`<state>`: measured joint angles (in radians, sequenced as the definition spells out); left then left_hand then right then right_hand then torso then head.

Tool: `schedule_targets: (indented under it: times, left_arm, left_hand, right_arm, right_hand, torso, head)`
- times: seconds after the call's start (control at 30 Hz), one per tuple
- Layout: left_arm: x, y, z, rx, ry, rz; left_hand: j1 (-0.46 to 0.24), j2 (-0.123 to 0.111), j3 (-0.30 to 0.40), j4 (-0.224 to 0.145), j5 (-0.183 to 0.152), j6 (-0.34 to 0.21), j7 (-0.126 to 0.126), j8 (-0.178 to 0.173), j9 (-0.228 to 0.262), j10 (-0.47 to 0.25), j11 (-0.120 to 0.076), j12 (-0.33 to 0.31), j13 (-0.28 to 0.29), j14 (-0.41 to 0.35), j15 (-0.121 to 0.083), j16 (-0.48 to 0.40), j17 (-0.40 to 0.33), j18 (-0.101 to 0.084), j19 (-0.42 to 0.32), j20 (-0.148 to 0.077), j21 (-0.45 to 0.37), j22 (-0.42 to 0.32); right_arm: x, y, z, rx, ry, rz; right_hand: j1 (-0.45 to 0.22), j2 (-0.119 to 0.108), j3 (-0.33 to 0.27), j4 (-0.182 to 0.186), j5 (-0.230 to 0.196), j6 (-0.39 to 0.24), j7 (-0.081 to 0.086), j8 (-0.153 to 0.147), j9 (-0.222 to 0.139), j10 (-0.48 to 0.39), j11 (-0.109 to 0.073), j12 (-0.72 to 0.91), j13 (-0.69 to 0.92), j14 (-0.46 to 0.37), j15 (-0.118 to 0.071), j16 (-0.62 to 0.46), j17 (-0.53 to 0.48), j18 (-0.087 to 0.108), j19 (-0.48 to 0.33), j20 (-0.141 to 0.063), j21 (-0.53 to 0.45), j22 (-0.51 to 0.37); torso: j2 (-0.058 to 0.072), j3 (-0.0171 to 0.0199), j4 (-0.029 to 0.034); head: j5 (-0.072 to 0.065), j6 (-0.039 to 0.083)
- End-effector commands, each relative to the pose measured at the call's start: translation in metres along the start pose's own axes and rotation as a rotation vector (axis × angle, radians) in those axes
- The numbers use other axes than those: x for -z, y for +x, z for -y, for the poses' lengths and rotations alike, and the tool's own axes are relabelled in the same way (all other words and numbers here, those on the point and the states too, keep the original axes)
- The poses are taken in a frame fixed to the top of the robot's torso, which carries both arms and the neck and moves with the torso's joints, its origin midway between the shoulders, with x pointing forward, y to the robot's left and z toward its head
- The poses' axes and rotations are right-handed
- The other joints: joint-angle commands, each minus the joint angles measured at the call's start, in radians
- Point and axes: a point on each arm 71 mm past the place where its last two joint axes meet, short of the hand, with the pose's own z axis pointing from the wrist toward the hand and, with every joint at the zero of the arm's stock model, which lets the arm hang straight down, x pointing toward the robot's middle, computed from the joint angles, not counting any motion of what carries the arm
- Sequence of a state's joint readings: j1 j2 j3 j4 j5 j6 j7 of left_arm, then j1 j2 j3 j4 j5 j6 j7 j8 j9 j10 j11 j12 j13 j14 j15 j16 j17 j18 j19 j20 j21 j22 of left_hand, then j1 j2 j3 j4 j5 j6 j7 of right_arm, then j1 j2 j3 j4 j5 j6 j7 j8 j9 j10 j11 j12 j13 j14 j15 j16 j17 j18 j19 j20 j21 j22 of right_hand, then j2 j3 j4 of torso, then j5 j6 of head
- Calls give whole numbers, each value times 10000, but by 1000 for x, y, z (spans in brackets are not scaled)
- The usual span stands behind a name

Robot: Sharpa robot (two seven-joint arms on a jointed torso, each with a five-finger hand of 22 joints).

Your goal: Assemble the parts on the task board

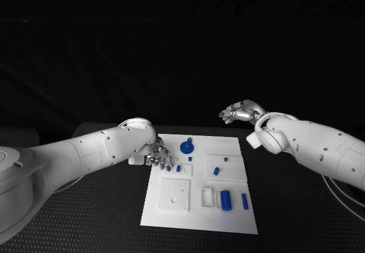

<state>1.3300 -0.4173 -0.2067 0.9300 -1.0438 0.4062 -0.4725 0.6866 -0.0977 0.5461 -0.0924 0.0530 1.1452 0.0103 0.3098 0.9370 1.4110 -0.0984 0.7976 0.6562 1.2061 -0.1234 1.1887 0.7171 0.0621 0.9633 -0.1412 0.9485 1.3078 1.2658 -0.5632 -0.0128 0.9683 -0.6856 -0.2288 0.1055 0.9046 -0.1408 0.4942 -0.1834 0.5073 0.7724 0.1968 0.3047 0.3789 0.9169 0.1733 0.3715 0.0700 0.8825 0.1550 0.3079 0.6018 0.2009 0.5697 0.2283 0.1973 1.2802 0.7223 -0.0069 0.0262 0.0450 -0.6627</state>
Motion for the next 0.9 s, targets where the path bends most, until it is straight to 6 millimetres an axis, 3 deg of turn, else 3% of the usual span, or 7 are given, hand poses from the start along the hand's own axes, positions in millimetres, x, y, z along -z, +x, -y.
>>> schedule_targets:
  times: [0.03, 0.2, 0.3, 0.43, 0.57, 0.9]
  left_arm:
    - [0, -1, 1, 28, 48, 214]
    - [1, -2, 2, 427, 281, 427]
    - [3, -4, 1, 901, 519, 689]
    - [7, -7, -4, 1334, 810, 1167]
    - [14, -8, -5, 1534, 1095, 1353]
    - [29, -2, -10, 1188, 1316, 2362]
  left_hand:
    - [-66, -172, -14, 103, -46, -9, 31, -68, 29, -16, 26, 34, -7, -24, -83, 20, -3, 106, 61, -728, -38, 164]
    - [-57, -280, 34, 172, -45, -115, 53, -131, 39, -26, 43, 27, -7, -41, -101, 16, -3, 124, 65, -744, -39, 163]
    - [-20, -446, 125, 266, -44, -423, 164, -350, -47, -104, 148, -62, -48, -129, -123, -65, -41, 130, 33, -749, -66, 154]
    - [179, -551, 273, 312, -42, -1168, 447, -924, -396, -88, 412, -135, -83, -176, -133, -140, -88, 117, -6, -743, -92, 153]
    - [241, -553, 283, 306, -41, -1156, 468, -972, -467, -65, 431, -135, -82, -160, -134, -131, -88, 110, 2, -742, -85, 156]
    - [839, -92, 328, -129, 172, -1104, 492, -1156, -800, -14, 451, -176, -101, -100, -154, -146, -121, 85, 52, -743, -70, 159]
  right_arm:
    - [0, 2, -1, -17, -84, -124]
    - [0, 2, 0, -18, -85, -121]
    - [1, 0, 0, -12, -65, -101]
    - [1, -1, 1, -8, -48, -81]
    - [2, -1, 2, -8, -36, -76]
    - [3, -2, 6, -6, 37, -41]
  right_hand:
    - [2, 79, -2, -36, 35, -62, 219, 45, -10, 30, 28, -69, -10, 49, 45, -69, 10, 99, 5, 55, -47, 17]
    - [2, 81, -2, -36, 35, -63, 220, 46, -11, 30, 28, -69, -10, 49, 45, -69, 11, 100, 6, 56, -51, 20]
    - [2, 83, -2, -36, 35, -63, 220, 46, -12, 30, 28, -69, -10, 49, 45, -70, 11, 100, 6, 56, -52, 21]
    - [2, 82, -1, -37, 35, -63, 220, 46, -12, 30, 28, -69, -10, 49, 45, -70, 11, 101, 7, 56, -54, 23]
    - [3, 83, -1, -38, 35, -63, 220, 47, -13, 30, 28, -69, -10, 49, 45, -71, 12, 102, 8, 56, -56, 25]
    - [5, 82, 0, -40, 35, -63, 220, 48, -14, 31, 27, -68, -10, 50, 45, -72, 13, 103, 9, 57, -61, 29]
  torso:
    - [2, 3, -4]
    - [-1, -1, -1]
    - [-3, -1, 3]
    - [-3, 4, 14]
    - [-5, 1, 7]
    - [-3, -5, 15]
  head:
    - [-6, -37]
    - [-4, 17]
    - [-14, 12]
    - [-32, -3]
    - [-50, -2]
    - [-55, 4]
